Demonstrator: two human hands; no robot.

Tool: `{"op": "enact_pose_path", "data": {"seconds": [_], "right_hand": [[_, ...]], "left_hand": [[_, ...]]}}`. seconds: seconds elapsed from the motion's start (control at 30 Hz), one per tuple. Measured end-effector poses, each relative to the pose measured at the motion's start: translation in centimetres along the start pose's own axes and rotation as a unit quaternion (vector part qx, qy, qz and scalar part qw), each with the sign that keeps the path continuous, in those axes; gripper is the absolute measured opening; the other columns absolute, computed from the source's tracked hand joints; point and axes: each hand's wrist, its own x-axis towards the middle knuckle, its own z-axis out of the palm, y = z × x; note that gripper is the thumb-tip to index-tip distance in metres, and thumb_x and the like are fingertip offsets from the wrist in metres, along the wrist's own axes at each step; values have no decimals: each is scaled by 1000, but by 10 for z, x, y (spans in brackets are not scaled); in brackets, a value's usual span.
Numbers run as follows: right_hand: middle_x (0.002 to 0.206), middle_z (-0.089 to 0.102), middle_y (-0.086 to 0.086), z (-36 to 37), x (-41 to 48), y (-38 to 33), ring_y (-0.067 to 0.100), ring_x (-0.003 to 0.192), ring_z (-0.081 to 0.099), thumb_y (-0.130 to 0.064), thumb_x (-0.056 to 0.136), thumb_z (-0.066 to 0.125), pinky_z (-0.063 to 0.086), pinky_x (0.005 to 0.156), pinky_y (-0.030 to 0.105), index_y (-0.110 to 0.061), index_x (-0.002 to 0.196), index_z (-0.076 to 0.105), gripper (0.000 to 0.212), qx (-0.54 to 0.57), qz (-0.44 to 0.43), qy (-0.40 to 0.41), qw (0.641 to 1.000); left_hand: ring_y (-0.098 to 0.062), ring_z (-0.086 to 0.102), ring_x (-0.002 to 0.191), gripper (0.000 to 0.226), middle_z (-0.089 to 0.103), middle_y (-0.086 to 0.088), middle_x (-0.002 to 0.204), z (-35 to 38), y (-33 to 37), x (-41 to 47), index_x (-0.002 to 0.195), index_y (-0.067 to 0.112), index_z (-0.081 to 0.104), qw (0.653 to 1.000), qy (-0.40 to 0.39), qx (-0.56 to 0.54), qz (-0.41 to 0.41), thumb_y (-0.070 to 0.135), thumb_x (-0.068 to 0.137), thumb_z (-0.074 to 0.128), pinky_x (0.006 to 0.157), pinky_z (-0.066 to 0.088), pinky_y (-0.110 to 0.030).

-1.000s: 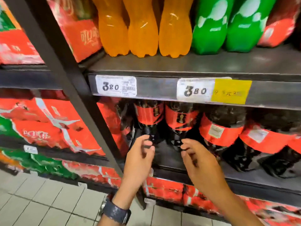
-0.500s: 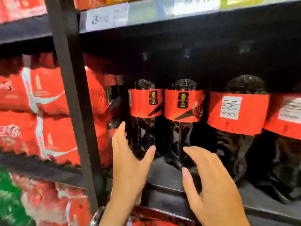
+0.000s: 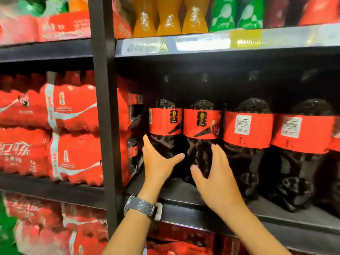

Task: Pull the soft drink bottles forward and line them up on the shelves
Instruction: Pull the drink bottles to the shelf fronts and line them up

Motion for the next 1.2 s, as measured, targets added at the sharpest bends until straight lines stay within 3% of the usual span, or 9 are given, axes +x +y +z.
{"op": "enact_pose_path", "data": {"seconds": [0.1,0.23,0.43,0.63,0.73,0.87,1.03,1.13,1.2], "right_hand": [[158,-14,-6,26,-20,16,3,144,-11,-38,92,52,-1,108,14,-17,151,-5,85,18,58,-19,998],[156,-22,-7,42,-17,22,3,143,-17,-36,93,52,0,106,11,-15,151,-10,87,3,59,17,998],[156,-25,2,52,-11,21,13,144,-20,-45,93,45,-3,114,23,-11,148,-20,91,-76,48,33,995],[157,-22,1,52,-27,12,16,145,-14,-47,92,45,12,119,33,-15,149,-17,90,-94,23,26,995],[156,-21,-8,47,-28,14,9,144,-12,-45,91,47,13,115,28,-20,150,-14,88,-59,17,27,998],[155,-25,-10,41,0,18,0,140,-21,-40,94,46,-2,106,14,-20,149,-17,86,-16,28,48,998],[159,-13,-3,44,11,15,9,145,-9,-37,92,51,4,114,23,-18,150,-14,88,28,68,48,996],[156,-22,-9,51,-4,10,4,143,-17,-43,92,47,0,113,22,-23,148,-18,88,9,38,54,998],[153,-25,-17,54,-13,7,0,141,-20,-46,91,46,0,111,22,-28,147,-19,88,15,15,48,999]], "left_hand": [[-24,27,142,136,25,-7,155,3,-8,1,151,25,6,1000,-16,-4,-18,49,48,90,113,31,-46],[-29,46,127,119,43,-12,140,1,-14,6,137,6,31,998,-29,-9,-53,53,45,89,103,42,-47],[-17,59,107,99,59,2,118,-6,-19,10,124,19,41,999,-10,-3,-36,51,43,88,92,50,-42],[-7,63,101,92,64,13,110,-27,-30,0,123,34,44,997,-53,-53,-31,48,43,88,82,52,-27],[-13,48,124,93,53,9,129,-34,-31,-7,127,41,40,997,-59,-47,7,47,46,86,102,43,-39],[-5,26,125,104,27,19,128,-31,-19,-19,122,48,22,998,13,11,57,64,39,81,105,24,-28],[10,40,119,102,41,24,127,-40,-24,-19,134,50,20,998,-12,-44,41,43,56,86,93,31,-17],[10,34,129,90,39,33,133,-39,-20,-22,136,54,21,997,-33,-14,62,42,68,79,102,31,-25],[-3,25,137,100,32,17,145,-37,-17,-22,144,38,23,994,-1,53,92,56,63,78,111,26,-33]]}}
